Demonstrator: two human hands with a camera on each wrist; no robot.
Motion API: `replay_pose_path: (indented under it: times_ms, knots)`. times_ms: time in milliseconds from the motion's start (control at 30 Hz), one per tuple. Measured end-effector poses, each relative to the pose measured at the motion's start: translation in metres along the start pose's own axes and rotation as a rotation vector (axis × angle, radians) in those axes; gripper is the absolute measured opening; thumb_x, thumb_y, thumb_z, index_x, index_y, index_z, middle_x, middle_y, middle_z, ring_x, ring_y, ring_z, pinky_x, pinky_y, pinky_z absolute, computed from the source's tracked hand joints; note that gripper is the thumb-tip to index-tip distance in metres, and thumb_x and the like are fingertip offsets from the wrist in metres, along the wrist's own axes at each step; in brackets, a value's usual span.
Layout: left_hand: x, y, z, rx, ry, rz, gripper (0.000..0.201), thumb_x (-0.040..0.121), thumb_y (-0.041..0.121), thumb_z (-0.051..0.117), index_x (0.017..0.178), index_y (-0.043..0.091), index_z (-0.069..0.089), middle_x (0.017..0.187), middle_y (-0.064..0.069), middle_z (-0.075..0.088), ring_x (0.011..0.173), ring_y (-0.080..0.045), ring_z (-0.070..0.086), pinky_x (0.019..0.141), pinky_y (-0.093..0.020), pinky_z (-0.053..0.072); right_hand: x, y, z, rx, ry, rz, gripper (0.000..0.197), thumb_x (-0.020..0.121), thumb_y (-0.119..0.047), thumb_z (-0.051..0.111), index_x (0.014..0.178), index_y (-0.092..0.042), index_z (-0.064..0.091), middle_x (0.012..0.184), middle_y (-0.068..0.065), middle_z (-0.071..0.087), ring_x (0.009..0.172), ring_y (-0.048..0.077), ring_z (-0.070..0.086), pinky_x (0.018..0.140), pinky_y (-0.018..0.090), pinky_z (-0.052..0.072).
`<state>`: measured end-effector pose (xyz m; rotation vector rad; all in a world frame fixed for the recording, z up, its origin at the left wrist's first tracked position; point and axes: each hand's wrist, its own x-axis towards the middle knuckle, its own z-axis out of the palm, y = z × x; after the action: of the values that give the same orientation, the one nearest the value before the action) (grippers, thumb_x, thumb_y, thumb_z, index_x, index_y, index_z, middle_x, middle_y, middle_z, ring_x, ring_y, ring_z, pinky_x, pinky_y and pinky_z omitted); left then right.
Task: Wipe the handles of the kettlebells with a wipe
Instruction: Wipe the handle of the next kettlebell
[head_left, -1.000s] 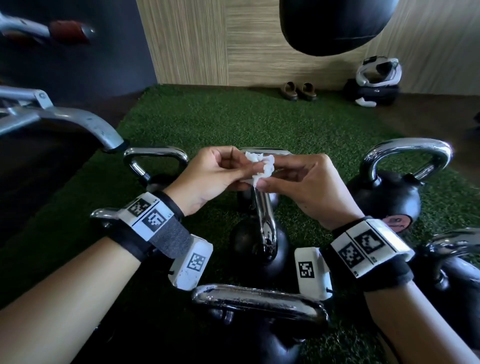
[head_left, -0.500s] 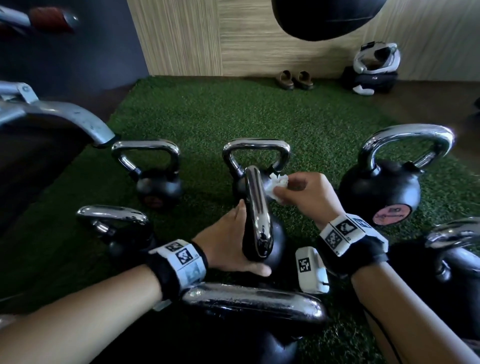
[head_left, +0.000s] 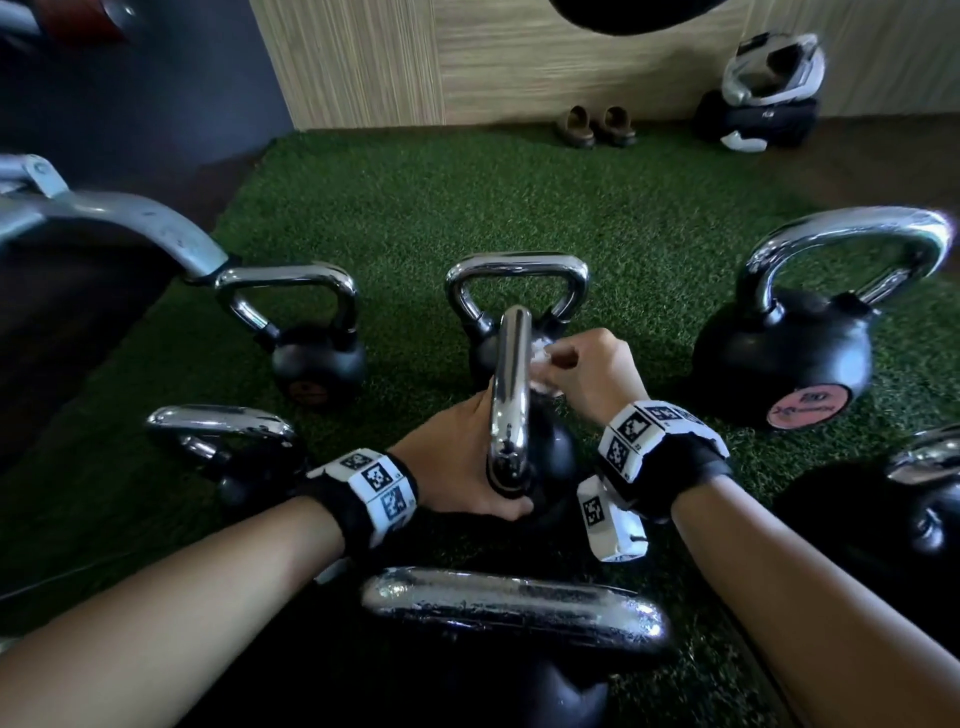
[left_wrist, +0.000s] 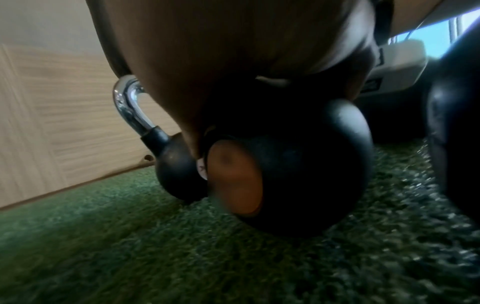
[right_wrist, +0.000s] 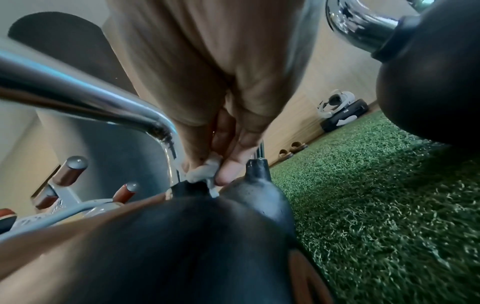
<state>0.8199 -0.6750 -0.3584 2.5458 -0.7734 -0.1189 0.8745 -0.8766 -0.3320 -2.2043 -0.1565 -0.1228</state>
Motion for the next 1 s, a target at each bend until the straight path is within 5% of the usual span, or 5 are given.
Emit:
replay_pose_path:
  times_ms: [133,400,500,633,1000]
  knots:
    - [-0.003,0.002,-0.014,-0.083,-0.054,0.014,0.050,0.069,0.034,0.095,0.086,0.045,0.049,0.088,0.025,0.052,0.083,0.006,0.054,0.087,-0.009,0.044,0.001,-0.004,-0.006,0.096,0.145,-0.092,0.018,0.086,-0.028,0.081,0.077,-0.012,0.079,0.067,0.005,0.072,0.054,0.008,0.054,0.053,0.021,0.044]
    - [-0.011,0.006,0.004,-0.214,0.065,0.011,0.090,0.064,0.043,0.097,0.139,0.022,0.053,0.135,0.007,0.061,0.127,-0.008,0.058,0.112,-0.021,0.042,-0.002,-0.005,-0.009,0.081,0.136,-0.184,0.012,0.087,-0.025,0.080,0.093,-0.015,0.083,0.079,0.004,0.076,0.062,0.007,0.058,0.056,0.018,0.044]
    - [-0.009,0.005,0.002,-0.145,0.050,-0.007,0.093,0.063,0.050,0.095,0.141,0.023,0.052,0.137,0.009,0.060,0.126,-0.005,0.055,0.112,-0.016,0.039,0.000,-0.012,-0.009,0.034,0.221,-0.316,0.013,0.088,-0.015,0.078,0.099,-0.011,0.081,0.089,0.001,0.075,0.075,0.011,0.065,0.067,0.007,0.046]
    - [-0.003,0.003,-0.001,-0.120,0.001,-0.076,0.090,0.060,0.059,0.093,0.135,0.028,0.055,0.130,0.015,0.062,0.120,-0.004,0.059,0.111,-0.027,0.044,0.011,-0.008,-0.013,0.004,0.171,-0.297,0.019,0.088,-0.013,0.078,0.106,-0.006,0.080,0.100,0.006,0.077,0.086,0.016,0.071,0.081,0.025,0.057]
    - [0.009,-0.005,-0.009,-0.042,-0.106,-0.017,0.092,0.063,0.073,0.082,0.138,0.028,0.055,0.138,0.005,0.060,0.131,-0.011,0.052,0.115,-0.025,0.037,-0.011,-0.028,-0.031,0.079,0.084,-0.403,0.021,0.082,-0.016,0.084,0.103,-0.015,0.081,0.088,-0.006,0.071,0.077,0.012,0.066,0.069,0.019,0.051]
